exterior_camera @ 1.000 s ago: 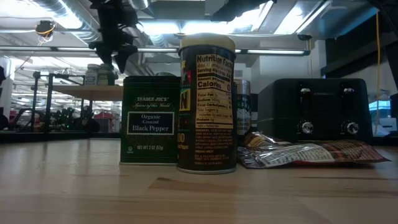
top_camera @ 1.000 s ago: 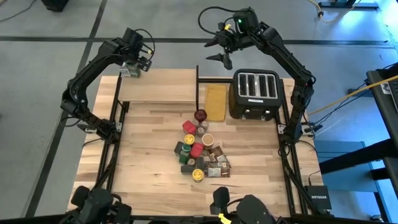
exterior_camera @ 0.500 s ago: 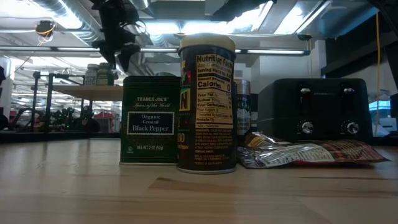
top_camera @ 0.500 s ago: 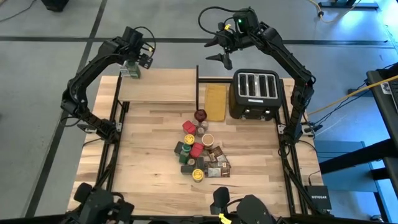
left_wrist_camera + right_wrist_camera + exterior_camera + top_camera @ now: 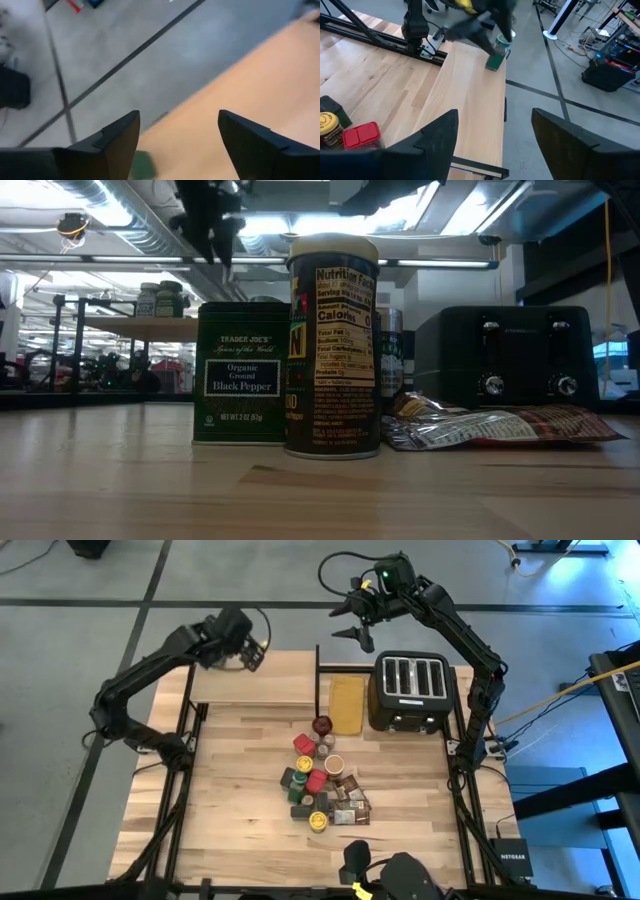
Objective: Shelf spices
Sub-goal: Put the bottom green seasoning bottle on the shelf
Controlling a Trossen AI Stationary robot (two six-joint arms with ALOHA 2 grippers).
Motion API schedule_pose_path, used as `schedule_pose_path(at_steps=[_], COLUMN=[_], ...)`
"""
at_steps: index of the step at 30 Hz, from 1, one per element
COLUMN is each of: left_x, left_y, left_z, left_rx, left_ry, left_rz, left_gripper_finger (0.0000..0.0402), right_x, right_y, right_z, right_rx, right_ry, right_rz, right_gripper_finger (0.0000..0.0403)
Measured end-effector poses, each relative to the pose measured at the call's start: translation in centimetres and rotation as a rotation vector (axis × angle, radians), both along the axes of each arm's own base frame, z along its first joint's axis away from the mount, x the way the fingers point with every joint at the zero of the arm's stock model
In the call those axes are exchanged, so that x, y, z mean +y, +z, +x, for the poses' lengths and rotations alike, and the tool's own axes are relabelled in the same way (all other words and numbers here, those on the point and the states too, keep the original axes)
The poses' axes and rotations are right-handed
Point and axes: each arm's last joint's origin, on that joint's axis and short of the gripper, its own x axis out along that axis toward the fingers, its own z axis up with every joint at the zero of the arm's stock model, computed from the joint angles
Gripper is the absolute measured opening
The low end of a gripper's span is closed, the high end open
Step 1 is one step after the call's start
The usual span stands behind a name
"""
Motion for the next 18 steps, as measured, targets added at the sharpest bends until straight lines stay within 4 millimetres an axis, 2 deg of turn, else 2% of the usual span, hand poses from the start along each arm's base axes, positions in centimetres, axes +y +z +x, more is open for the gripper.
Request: schedule_pose_path(at_steps=[3, 9, 14, 18], left_x=[-2.4, -5.1, -6.1, -5.7], left_y=[-0.8, -5.1, -7.5, -8.7], left_z=[-0.3, -2.5, -4.1, -4.8], left_rx=[-0.029, -0.048, -0.082, -0.043], left_ry=[0.005, 0.123, 0.219, 0.287], left_rz=[0.000, -0.046, -0.062, -0.021], left_gripper_finger=[0.0263, 0.0263, 0.0263, 0.0263], right_x=[0.0, -0.4, -0.8, -0.9], right_y=[-0.1, -1.2, -2.0, -2.0], right_z=[0.0, 0.5, 0.8, 0.9], right_rx=[0.010, 0.009, 0.021, 0.009], right_ry=[0.004, 0.003, -0.017, -0.018], right_rz=[0.000, -0.004, -0.009, -0.021], right_gripper_finger=[0.0259, 0.0259, 0.0259, 0.0259])
